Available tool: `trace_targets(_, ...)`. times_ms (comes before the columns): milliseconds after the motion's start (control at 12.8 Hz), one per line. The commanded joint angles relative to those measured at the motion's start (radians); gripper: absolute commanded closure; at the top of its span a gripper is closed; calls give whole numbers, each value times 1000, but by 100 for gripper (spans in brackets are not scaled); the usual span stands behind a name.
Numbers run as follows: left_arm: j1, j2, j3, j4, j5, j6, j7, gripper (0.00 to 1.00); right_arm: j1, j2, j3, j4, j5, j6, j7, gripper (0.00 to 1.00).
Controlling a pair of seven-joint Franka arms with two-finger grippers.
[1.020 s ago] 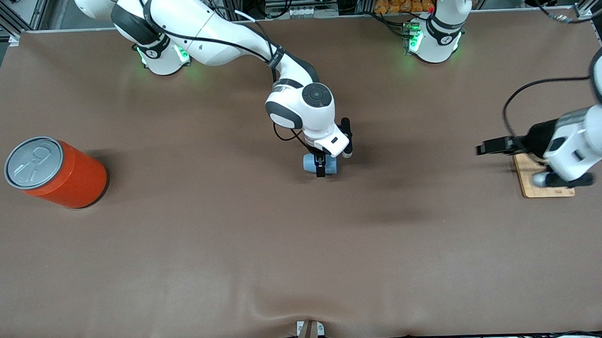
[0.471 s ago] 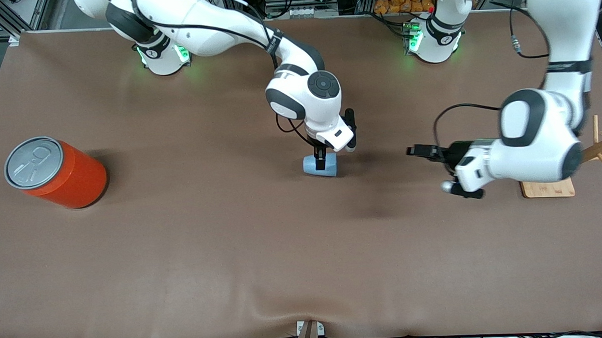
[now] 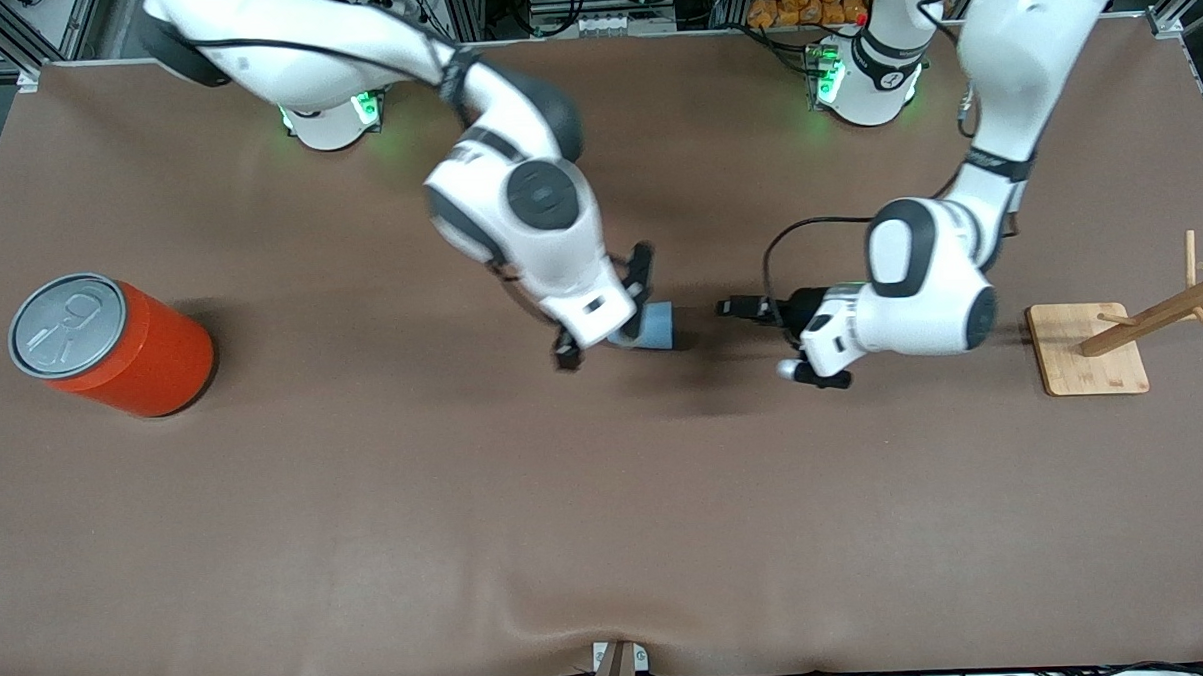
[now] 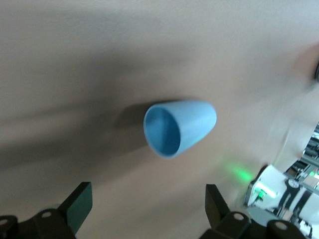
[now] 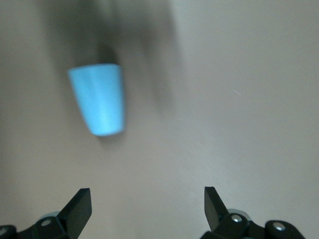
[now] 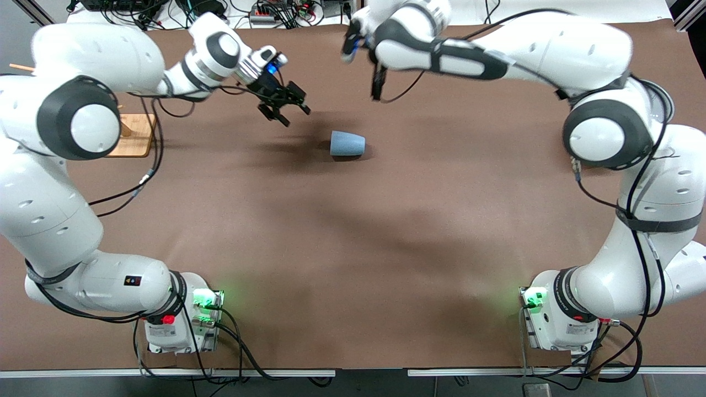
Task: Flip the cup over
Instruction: 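Grasp the cup with the left gripper while the right gripper withdraws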
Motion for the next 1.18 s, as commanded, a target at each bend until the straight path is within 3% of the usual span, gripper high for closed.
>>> trace_targets(0, -67, 48, 1, -25, -109, 140, 18, 0, -150, -46, 37, -13, -16, -21, 10, 0)
trace_targets(235, -107, 85, 1, -18, -252, 215, 19, 0, -241, -60, 11, 60, -14, -123, 10, 0)
trace_targets(471, -124, 99, 1, -20, -279, 257, 27, 0, -207, -91, -153, 146, 28, -234, 31, 0)
trace_targets(549, -124, 99, 1, -20, -282, 257, 27, 0, -178, -132, -247, 145, 70, -230, 83, 0)
trace_targets(784, -151, 122, 1, -15, -311, 280, 27, 0, -156, -224, -504, 139, 330, -227, 244, 0)
trace_targets(941, -177, 130, 1, -14, -331, 300, 27, 0, -161, -261, -599, 139, 432, -240, 374, 0)
trace_targets(1098, -187, 131, 1, -9, -354, 324, 27, 0, -158, -281, -620, 134, 440, -289, 616, 0)
